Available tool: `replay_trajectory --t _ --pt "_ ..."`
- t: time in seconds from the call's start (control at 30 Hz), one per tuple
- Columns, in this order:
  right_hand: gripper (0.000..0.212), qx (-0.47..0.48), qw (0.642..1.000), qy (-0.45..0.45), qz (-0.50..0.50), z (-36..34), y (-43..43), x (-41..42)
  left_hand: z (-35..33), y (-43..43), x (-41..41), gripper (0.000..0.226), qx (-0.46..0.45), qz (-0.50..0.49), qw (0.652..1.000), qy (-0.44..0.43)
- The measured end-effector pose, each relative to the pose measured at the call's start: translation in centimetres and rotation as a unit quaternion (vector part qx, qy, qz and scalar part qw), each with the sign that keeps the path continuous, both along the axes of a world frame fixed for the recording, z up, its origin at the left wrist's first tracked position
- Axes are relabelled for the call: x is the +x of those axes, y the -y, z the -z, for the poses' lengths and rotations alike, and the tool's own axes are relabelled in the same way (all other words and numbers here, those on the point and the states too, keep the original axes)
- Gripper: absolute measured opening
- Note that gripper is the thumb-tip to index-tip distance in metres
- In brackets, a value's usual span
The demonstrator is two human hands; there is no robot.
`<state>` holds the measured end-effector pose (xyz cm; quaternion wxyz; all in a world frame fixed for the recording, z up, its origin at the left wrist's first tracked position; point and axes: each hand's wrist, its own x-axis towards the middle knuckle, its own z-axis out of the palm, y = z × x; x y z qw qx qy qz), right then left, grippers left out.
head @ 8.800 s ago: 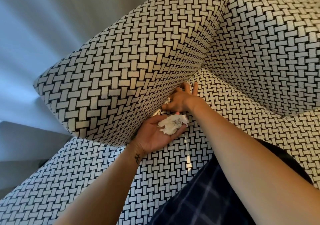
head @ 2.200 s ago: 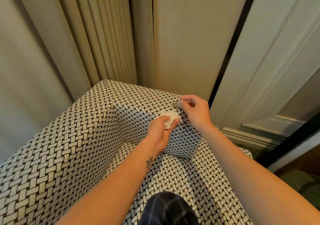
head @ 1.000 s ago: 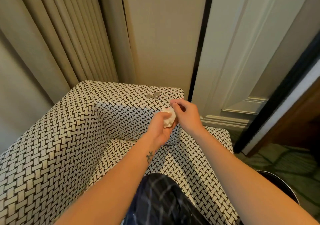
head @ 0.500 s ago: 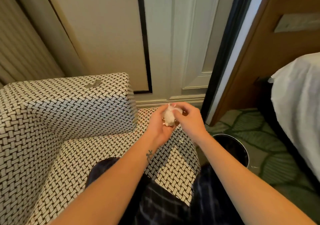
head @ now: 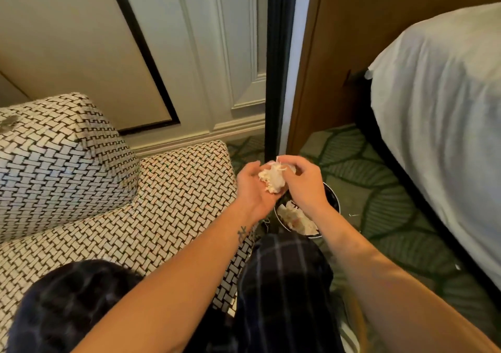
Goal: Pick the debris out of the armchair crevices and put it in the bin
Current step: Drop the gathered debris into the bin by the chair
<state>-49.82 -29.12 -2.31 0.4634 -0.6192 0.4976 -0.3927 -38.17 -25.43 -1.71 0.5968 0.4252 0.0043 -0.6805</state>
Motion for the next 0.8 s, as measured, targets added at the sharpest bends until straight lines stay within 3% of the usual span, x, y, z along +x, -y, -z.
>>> replay_trajectory --t 0.1,0.3,0.6,0.8 --pt "0.032 0.044 0.998 0.010 0.037 2.4 1.3 -1.5 2.6 2.3 -1.5 0.064 0.024 0.023 0.999 0.005" --pt "0.044 0.132 0.987 -0.005 0.089 7.9 3.6 -4.9 7.6 5.7 -4.2 0.048 0.070 0.065 0.994 0.051" --pt "0.037 0.205 0.973 -0.001 0.110 13.8 5.7 -6.9 11.2 7.6 -6.1 0.043 0.138 0.082 0.987 0.025" --pt "0.039 0.227 0.969 -0.001 0.100 13.6 5.0 -6.7 11.4 7.1 -5.9 0.052 0.142 0.081 0.986 0.032"
